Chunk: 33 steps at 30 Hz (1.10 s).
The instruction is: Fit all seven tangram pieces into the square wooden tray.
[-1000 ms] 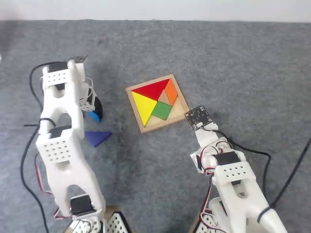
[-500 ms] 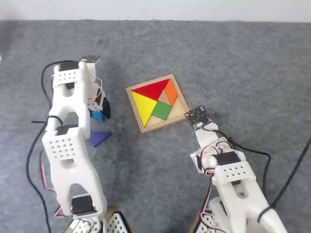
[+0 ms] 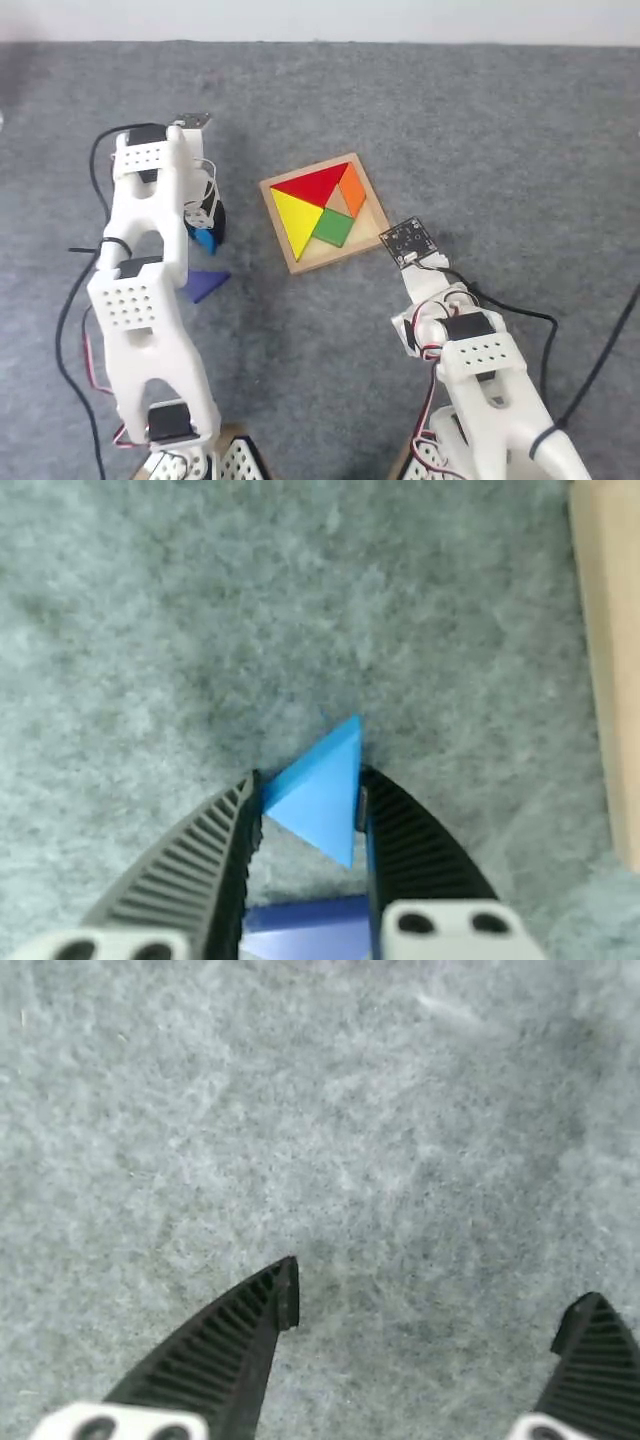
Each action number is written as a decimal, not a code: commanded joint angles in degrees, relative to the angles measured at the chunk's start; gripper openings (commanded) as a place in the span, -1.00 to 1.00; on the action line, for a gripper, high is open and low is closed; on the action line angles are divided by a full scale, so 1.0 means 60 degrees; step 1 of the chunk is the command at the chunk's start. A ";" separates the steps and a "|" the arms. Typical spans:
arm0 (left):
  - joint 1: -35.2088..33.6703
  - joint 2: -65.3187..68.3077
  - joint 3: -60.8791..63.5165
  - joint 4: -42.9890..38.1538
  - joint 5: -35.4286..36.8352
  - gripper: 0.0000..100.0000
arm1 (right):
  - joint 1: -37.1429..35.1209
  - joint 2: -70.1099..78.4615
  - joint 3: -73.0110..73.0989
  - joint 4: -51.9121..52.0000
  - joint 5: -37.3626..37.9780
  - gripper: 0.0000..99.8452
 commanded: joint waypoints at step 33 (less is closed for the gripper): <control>0.5626 -0.2667 0.1077 0.1099 -0.4484 -0.80 | -0.0168 0.0007 -0.0059 -0.0125 0.0117 -0.20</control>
